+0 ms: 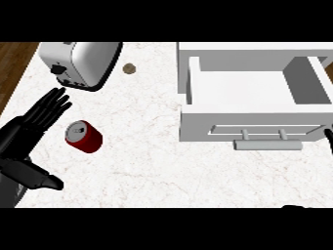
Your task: Pick up the can, place it into the drawer and close the drawer
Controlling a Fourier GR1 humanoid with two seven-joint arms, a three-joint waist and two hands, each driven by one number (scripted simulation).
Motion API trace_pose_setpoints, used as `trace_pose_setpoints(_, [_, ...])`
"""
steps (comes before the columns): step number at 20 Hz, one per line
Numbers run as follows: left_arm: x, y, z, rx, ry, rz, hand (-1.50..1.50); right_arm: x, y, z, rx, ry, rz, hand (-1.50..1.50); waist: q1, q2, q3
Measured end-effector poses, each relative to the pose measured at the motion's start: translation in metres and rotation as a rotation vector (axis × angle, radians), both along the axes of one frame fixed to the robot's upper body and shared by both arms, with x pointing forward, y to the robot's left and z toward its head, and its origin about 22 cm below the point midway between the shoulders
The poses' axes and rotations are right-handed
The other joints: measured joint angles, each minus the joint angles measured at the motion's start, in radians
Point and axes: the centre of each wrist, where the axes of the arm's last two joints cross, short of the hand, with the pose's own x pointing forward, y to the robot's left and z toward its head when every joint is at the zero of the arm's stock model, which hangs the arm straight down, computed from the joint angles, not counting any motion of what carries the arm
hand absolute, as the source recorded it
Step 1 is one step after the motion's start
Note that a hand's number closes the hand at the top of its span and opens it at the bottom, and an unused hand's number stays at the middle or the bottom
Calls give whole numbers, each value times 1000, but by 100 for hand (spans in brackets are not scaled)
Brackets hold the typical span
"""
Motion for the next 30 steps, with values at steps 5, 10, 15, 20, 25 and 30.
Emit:
trace_pose_setpoints(5, [4, 0, -16, 12, 10, 22, -150, 4, -3, -5, 0, 2, 0, -150, 0, 0, 0])
trace_pose_setpoints(10, [12, 11, -39, 17, 17, 43, -150, 1, 1, -4, -2, -1, 6, -150, -1, 0, 0])
trace_pose_setpoints(15, [15, 28, -57, 32, 22, 59, -150, -1, -8, -2, 0, -1, 6, -150, -2, 0, 0])
trace_pose_setpoints(20, [18, 35, -78, 50, 30, 62, -150, -2, 1, -5, 2, -10, 7, -150, -3, 1, 0])
trace_pose_setpoints(25, [17, 43, -96, 54, 43, 55, -150, -2, 1, -7, -5, -14, 4, -150, -3, 1, -1])
trace_pose_setpoints(30, [16, 52, -108, 68, 61, 71, -150, -3, 3, -7, -7, -15, -1, -150, -3, 1, -1])
